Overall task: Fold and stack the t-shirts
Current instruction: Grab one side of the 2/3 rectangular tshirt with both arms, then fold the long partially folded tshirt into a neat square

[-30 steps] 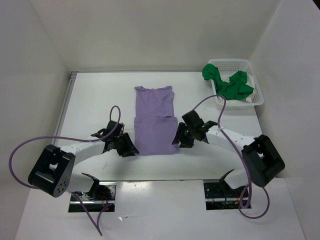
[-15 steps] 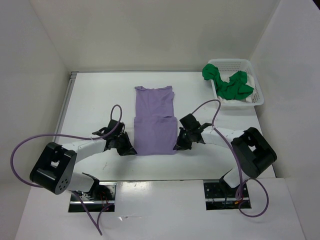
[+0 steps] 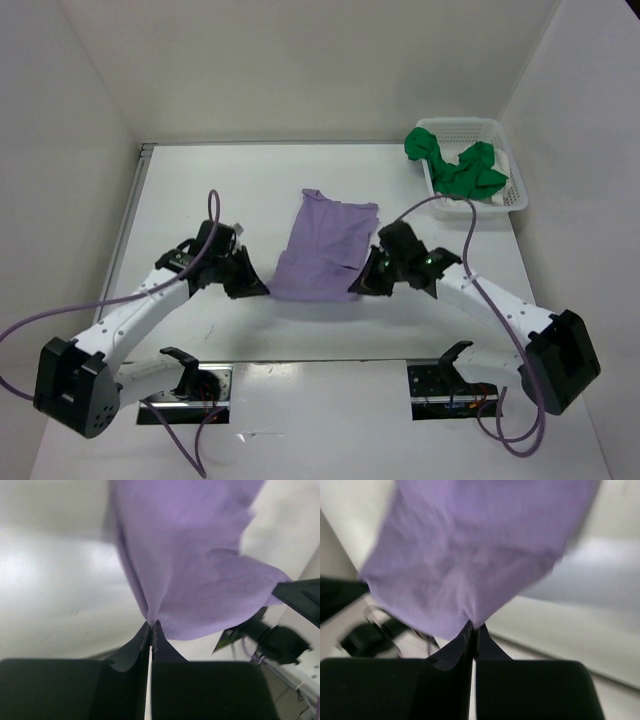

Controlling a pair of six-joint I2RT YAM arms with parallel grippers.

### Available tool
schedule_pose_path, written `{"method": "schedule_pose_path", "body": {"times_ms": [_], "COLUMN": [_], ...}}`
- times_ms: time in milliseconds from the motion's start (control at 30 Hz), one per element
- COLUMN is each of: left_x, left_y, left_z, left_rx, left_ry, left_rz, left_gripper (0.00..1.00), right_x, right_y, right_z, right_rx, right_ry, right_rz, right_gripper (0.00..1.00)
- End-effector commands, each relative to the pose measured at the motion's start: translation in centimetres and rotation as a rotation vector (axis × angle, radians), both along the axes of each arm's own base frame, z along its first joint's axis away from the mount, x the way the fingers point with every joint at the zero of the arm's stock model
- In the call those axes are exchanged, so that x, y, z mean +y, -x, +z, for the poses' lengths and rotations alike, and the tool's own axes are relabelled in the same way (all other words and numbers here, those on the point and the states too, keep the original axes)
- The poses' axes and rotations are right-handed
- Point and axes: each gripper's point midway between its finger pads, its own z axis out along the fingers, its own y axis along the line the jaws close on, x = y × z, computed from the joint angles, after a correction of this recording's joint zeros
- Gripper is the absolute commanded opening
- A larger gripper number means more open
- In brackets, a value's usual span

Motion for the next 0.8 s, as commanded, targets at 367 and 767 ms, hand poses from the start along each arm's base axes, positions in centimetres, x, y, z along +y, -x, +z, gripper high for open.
{"method": "schedule_pose_path", "body": {"times_ms": [367,767], "left_x": [-4.3,-5.5], "left_y": [-27.8,-38.4], "left_z": [6.2,1.5], "left_rx": [-0.347,-0.361], "left_ry": [-0.088,-0.114], "left_rz": [0.029,0.112], "left_gripper": [0.0,0.24], "right_x": [-8.5,-9.3], "right_y": [-24.1,-34.0], "right_z": [3.1,-0.9], "right_rx": [-0.234,-0.233], "right_ry": [0.163,0.237], "right_rz": [-0.187,-0.233], "right_gripper": [0.0,0.24]}}
